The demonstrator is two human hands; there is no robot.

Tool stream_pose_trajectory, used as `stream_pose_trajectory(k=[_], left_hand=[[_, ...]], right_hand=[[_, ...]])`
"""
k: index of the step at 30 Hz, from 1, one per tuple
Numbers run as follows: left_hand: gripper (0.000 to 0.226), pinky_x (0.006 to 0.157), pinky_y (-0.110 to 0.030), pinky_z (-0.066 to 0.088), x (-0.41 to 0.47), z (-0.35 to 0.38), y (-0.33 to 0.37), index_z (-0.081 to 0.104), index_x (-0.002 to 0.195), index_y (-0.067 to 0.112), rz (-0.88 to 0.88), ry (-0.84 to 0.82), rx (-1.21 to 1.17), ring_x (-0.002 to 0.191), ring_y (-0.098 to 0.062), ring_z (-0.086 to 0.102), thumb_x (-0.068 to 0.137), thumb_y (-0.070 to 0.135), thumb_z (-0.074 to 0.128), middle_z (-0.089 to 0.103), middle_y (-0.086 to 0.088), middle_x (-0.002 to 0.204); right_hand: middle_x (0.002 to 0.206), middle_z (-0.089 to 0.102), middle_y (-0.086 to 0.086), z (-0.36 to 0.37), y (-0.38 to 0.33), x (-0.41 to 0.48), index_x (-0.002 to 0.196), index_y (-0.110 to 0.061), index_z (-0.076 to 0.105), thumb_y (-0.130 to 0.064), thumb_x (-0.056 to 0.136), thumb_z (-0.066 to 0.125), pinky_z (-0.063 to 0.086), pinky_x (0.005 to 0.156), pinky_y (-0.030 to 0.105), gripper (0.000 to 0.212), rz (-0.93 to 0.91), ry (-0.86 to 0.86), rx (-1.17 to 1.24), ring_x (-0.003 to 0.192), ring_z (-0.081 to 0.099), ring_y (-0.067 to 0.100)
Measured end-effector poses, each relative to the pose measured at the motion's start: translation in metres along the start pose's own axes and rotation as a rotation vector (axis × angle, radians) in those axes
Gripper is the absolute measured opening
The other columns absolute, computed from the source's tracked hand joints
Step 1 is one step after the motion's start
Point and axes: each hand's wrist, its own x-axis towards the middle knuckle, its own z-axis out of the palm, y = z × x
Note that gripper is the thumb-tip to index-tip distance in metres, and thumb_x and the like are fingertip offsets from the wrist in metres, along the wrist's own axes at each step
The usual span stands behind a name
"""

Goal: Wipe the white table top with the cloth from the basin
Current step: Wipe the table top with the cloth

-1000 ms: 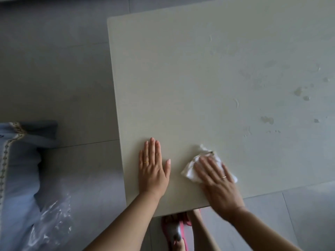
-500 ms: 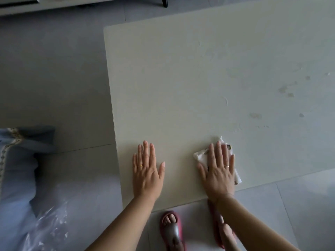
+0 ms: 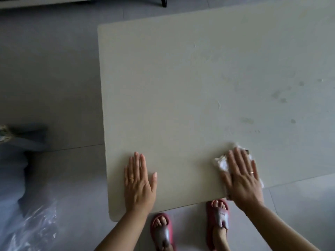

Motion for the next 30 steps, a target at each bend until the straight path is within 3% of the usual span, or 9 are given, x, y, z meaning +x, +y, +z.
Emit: stream_pose_trajectory(k=[4,8,12,16,19,23,26,28,30], left_hand=[[0.067,0.115,-0.041,0.014,0.013,0.008,0.044,0.026,0.147,0.004,0.102,0.007,-0.023,0.142,-0.031,0.023,0.098,0.049,0.015,0.022,-0.015,0.155],[0.066,0.115,-0.041,0.012,0.032,0.014,0.085,0.023,0.147,0.007,0.153,0.020,-0.012,0.143,-0.031,0.019,0.095,0.045,0.027,0.021,-0.014,0.155],[0.066,0.116,-0.041,0.010,0.042,0.019,0.099,0.025,0.148,0.007,0.176,0.000,0.041,0.144,-0.030,0.018,0.094,0.046,0.026,0.021,-0.013,0.156],[0.068,0.115,-0.042,0.013,0.040,0.028,0.105,0.027,0.147,0.005,0.165,-0.024,0.076,0.143,-0.031,0.021,0.093,0.047,0.028,0.022,-0.014,0.155],[0.069,0.114,-0.043,0.015,0.040,0.033,0.105,0.028,0.147,0.005,0.152,-0.018,0.110,0.142,-0.032,0.023,0.093,0.048,0.028,0.024,-0.014,0.154],[0.067,0.113,-0.045,0.018,0.040,0.033,0.106,0.030,0.145,0.003,0.159,-0.012,0.112,0.142,-0.033,0.025,0.094,0.046,0.029,0.027,-0.016,0.153],[0.067,0.114,-0.044,0.018,0.040,0.033,0.105,0.032,0.145,0.003,0.164,0.001,0.124,0.141,-0.032,0.026,0.093,0.045,0.033,0.028,-0.016,0.153],[0.068,0.114,-0.043,0.019,0.040,0.033,0.104,0.033,0.145,0.003,0.169,0.011,0.139,0.141,-0.032,0.027,0.092,0.046,0.034,0.029,-0.016,0.152],[0.069,0.114,-0.043,0.020,0.040,0.033,0.104,0.033,0.145,0.003,0.164,0.013,0.149,0.141,-0.032,0.028,0.092,0.047,0.034,0.030,-0.015,0.152]], right_hand=[[0.154,-0.016,-0.001,0.012,-0.036,-0.002,0.149,-0.018,0.003,-0.056,0.086,0.002,-0.009,0.117,0.043,0.074,0.254,0.028,0.036,0.143,-0.019,0.015],[0.156,0.017,0.008,0.020,-0.053,-0.019,0.147,-0.014,0.023,-0.049,0.095,0.017,0.007,0.115,0.048,0.063,-0.146,-0.048,-0.001,0.145,0.006,0.023],[0.155,0.022,0.005,0.006,0.009,0.002,0.147,-0.020,0.024,-0.047,0.095,0.024,0.014,0.114,0.046,0.058,-0.424,-0.042,-0.092,0.145,0.013,0.022],[0.158,0.004,0.000,-0.004,0.034,0.018,0.148,-0.023,0.010,-0.053,0.091,0.004,-0.003,0.118,0.040,0.064,-0.017,-0.006,-0.007,0.146,-0.002,0.017],[0.156,-0.011,-0.001,0.006,-0.003,0.013,0.146,-0.023,-0.001,-0.046,0.086,0.008,-0.011,0.117,0.042,0.065,0.181,0.035,0.067,0.144,-0.015,0.017],[0.156,0.019,0.005,0.015,-0.036,-0.007,0.147,-0.018,0.028,-0.038,0.087,0.036,0.008,0.114,0.048,0.064,-0.217,-0.015,0.057,0.145,0.011,0.025],[0.155,0.023,0.003,0.006,0.003,0.012,0.146,-0.021,0.030,-0.039,0.088,0.041,0.015,0.113,0.047,0.062,-0.605,-0.055,-0.038,0.144,0.019,0.025],[0.154,0.021,0.003,-0.004,0.035,0.039,0.146,-0.020,0.030,-0.041,0.089,0.037,0.012,0.114,0.045,0.061,-0.616,-0.011,-0.096,0.143,0.021,0.025],[0.157,0.009,0.000,-0.016,0.057,0.066,0.148,-0.022,0.018,-0.044,0.092,0.023,0.001,0.117,0.041,0.061,-0.366,-0.012,-0.038,0.146,0.005,0.018]])
